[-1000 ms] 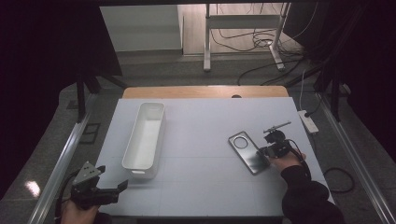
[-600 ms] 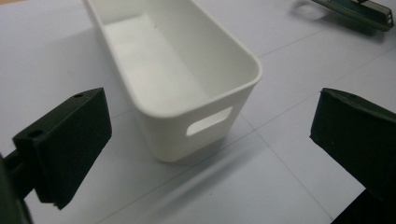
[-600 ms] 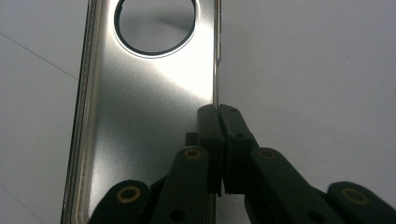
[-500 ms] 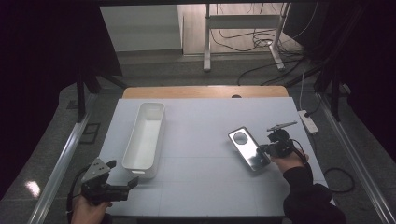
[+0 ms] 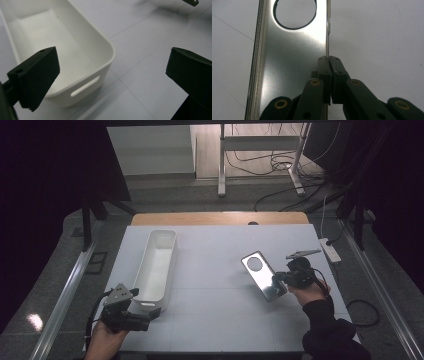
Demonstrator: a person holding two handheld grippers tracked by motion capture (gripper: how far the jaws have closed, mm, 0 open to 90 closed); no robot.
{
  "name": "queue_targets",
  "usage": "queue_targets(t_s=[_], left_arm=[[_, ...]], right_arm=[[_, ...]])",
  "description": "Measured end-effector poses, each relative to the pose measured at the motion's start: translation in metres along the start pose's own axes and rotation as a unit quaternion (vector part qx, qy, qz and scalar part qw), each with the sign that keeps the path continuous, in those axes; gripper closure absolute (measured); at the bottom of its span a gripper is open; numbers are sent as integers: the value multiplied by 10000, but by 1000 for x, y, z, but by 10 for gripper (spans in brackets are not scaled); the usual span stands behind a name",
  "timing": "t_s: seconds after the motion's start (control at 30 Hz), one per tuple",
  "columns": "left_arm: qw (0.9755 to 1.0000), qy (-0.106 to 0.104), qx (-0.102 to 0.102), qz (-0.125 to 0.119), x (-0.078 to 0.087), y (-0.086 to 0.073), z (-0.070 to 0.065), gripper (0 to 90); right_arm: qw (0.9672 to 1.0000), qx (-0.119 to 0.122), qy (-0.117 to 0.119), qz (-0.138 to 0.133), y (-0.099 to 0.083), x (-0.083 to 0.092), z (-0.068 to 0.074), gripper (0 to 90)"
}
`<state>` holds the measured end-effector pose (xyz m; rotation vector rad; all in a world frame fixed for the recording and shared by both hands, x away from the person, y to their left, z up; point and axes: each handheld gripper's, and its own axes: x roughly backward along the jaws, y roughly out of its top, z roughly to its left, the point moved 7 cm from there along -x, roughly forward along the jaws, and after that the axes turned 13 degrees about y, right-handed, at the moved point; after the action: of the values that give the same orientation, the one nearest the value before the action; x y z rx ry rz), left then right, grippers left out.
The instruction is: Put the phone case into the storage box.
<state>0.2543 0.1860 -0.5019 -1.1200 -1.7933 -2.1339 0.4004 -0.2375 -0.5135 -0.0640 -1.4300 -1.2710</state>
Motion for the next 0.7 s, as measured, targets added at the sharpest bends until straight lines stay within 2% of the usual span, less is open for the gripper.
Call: queue_targets(t_s=[0.1, 0.2, 0.3, 0.53, 0.7], left_arm=[[9998, -61, -125, -118, -4, 8, -6, 0], [9997, -119, -161, -173, -7, 12, -10, 0], [9990, -244, -289, -235, -13, 22, -16, 0], [9983, -428, -302, -262, -26, 36, -23, 0], [9981, -436, -370, -220, -35, 44, -26, 0]], right_arm=[[9999, 34, 25, -122, 4, 2, 6, 884], [9998, 36, 24, -176, 7, 4, 9, 884], [9996, 76, 49, -275, 11, 6, 14, 884], [9992, 80, 84, -384, 15, 8, 19, 884], [9989, 130, 88, -439, 18, 8, 24, 885]])
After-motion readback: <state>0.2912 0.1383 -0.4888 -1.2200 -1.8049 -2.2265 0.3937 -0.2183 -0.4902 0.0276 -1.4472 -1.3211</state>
